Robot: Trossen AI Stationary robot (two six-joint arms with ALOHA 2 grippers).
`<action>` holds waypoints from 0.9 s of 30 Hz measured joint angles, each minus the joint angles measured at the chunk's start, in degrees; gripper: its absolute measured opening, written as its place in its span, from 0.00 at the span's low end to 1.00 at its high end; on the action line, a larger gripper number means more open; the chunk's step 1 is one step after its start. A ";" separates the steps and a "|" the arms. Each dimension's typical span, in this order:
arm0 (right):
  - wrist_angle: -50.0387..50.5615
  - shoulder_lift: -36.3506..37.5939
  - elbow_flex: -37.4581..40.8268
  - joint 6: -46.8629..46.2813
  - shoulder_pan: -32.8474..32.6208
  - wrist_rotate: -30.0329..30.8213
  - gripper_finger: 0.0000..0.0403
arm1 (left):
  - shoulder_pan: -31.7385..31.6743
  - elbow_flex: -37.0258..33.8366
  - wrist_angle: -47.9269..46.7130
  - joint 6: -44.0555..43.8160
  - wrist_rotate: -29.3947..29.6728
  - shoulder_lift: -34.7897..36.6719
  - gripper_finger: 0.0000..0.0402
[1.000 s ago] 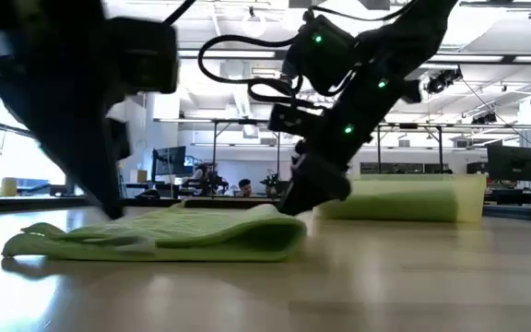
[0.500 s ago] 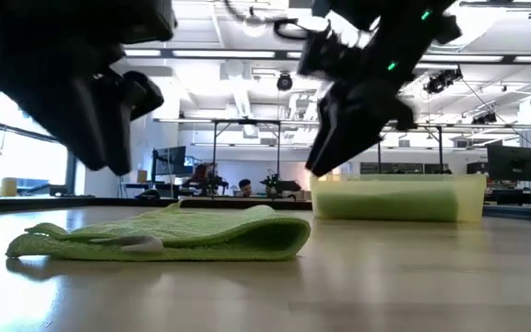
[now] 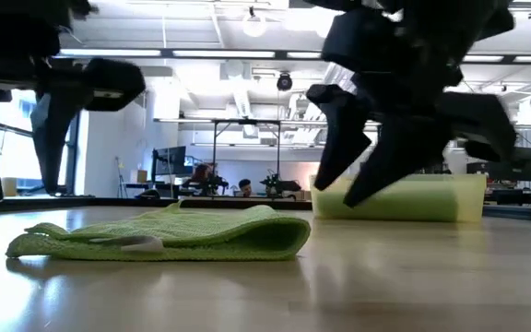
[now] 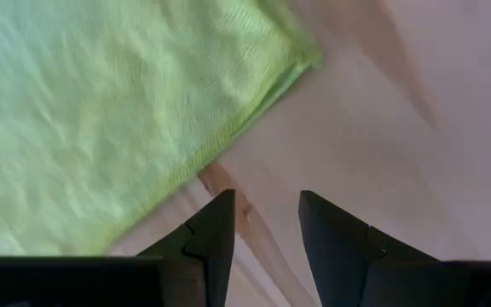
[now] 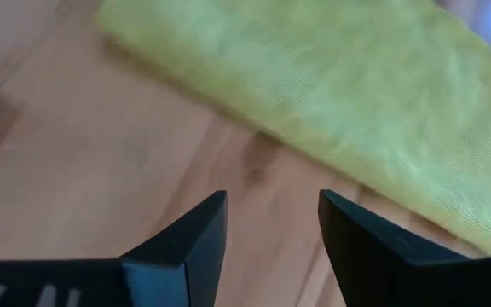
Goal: Roll microfiber towels into tight, uniform cylinder then place into a basket
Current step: Roll the green microfiber towel
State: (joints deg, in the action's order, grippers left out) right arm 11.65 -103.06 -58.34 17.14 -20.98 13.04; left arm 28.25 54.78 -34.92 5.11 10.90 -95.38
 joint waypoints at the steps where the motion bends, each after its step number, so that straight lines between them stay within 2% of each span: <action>1: -0.52 -0.45 0.01 1.43 -0.50 0.00 0.44 | 0.44 0.02 0.55 1.19 0.58 0.01 0.30; 6: -4.02 -2.01 -0.01 4.37 -2.62 0.38 0.44 | 1.91 0.04 3.54 5.30 4.43 0.01 0.30; 13: -10.13 -3.76 -0.05 4.57 -4.63 -0.07 0.44 | 2.62 0.13 14.52 10.48 5.14 -3.93 0.30; 16: -9.87 -4.87 -0.07 4.56 -5.08 -0.13 0.44 | 2.64 0.00 15.01 11.55 5.25 -5.95 0.30; 23: -15.42 -8.19 -0.05 4.58 -5.64 0.00 0.44 | 2.92 0.04 16.10 9.52 6.49 -8.13 0.30; 27: -17.48 -8.28 -0.07 4.54 -6.12 0.32 0.44 | 3.25 0.09 18.81 5.99 2.93 -8.98 0.30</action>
State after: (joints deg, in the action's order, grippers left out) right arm -5.83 -111.34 -58.41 21.68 -27.09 13.36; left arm 31.51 54.88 -16.11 11.10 13.83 -104.36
